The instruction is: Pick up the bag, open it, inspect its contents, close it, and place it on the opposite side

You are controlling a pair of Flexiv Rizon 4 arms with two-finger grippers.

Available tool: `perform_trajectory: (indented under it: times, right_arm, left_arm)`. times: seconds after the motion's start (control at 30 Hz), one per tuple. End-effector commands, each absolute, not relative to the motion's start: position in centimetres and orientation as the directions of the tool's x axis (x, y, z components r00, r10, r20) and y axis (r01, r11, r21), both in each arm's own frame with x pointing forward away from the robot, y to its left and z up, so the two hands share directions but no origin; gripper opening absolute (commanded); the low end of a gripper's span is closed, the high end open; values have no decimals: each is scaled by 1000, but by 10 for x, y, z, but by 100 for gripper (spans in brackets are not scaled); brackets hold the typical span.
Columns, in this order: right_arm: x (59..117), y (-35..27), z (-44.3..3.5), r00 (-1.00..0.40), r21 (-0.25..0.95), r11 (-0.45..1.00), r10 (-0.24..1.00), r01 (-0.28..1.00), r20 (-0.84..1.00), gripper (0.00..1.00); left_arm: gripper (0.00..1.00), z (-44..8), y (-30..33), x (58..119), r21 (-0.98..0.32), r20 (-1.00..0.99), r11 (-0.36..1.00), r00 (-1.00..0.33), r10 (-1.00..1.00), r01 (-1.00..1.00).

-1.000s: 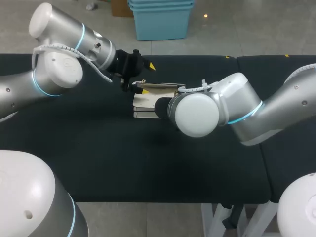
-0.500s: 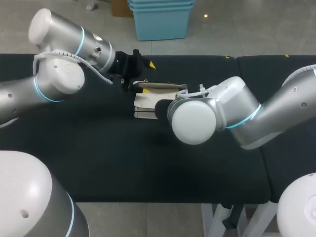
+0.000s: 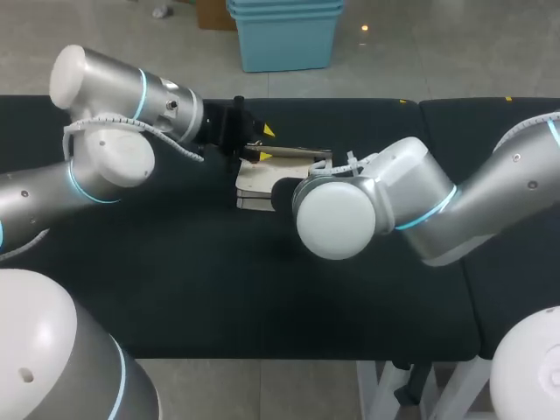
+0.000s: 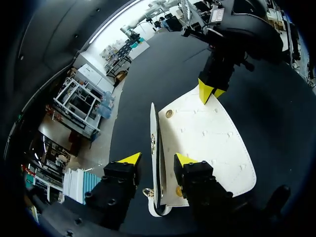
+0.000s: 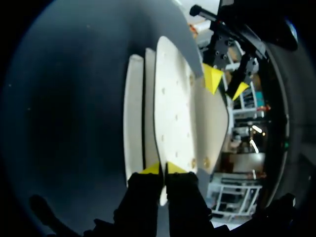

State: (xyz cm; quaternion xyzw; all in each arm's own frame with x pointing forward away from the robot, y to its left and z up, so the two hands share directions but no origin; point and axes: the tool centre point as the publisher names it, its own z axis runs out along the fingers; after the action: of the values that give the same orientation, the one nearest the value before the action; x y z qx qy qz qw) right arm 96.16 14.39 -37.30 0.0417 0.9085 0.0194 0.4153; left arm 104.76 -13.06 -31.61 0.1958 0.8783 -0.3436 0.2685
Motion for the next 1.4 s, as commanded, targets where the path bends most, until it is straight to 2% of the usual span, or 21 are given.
perform_trajectory:
  times: [0.03, 0.4, 0.83, 1.4]
  right_arm:
    - [962, 146, -375, -650, 69, 996, 92, 61, -755, 0]
    - [962, 146, -375, -650, 69, 996, 92, 61, -755, 0]
    - [962, 146, -375, -650, 69, 996, 92, 61, -755, 0]
    - [962, 146, -375, -650, 69, 996, 92, 61, -755, 0]
  left_arm:
    - [0, -322, -130, 1058, -507, -605, 677, -780, 161, 533]
    - [0, -329, -126, 1061, -530, -595, 658, -788, 161, 535]
    - [0, -349, -125, 1023, -519, -606, 619, -764, 220, 589]
    - [0, -363, -119, 1013, -481, -659, 589, -711, 246, 650]
